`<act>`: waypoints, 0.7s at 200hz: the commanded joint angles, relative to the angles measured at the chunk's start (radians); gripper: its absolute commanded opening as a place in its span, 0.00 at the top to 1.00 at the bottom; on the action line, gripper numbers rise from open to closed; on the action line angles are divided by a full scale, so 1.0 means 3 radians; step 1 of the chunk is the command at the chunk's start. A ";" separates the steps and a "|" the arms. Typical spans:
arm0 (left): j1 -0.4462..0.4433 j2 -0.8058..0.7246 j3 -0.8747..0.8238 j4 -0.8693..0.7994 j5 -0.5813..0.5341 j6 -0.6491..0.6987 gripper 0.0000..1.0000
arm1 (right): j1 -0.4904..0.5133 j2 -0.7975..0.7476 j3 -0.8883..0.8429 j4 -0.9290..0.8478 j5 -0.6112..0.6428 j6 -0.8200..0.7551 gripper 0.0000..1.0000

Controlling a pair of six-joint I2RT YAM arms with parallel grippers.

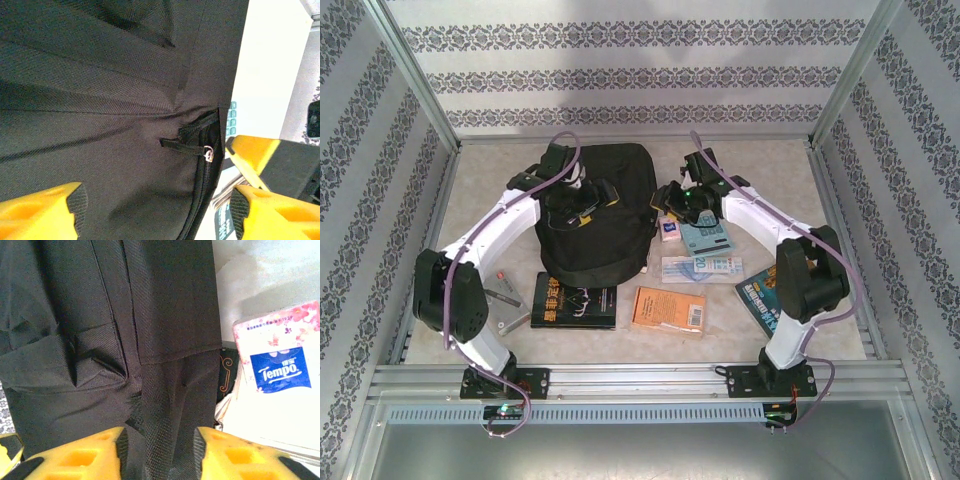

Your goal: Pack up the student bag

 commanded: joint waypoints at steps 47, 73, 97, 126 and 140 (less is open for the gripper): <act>-0.0106 0.0164 -0.0013 0.0196 0.0022 -0.0171 0.25 | 0.0070 0.0127 -0.0044 0.0150 -0.0253 -0.0045 0.65; -0.0111 0.0204 -0.0054 0.0242 0.0071 -0.0201 0.25 | 0.0082 0.0189 -0.0033 0.0191 -0.0336 -0.0035 0.70; -0.0112 0.0227 -0.0115 0.0308 0.0107 -0.0234 0.25 | 0.0085 0.0230 -0.0077 0.0259 -0.0394 -0.0001 0.78; -0.0119 0.0246 -0.0161 0.0352 0.0131 -0.0247 0.25 | 0.0091 0.0253 -0.0145 0.0338 -0.0431 0.0032 0.78; -0.0120 0.0252 -0.0172 0.0352 0.0134 -0.0236 0.25 | 0.0085 0.0244 -0.0175 0.0344 -0.0437 0.0017 0.73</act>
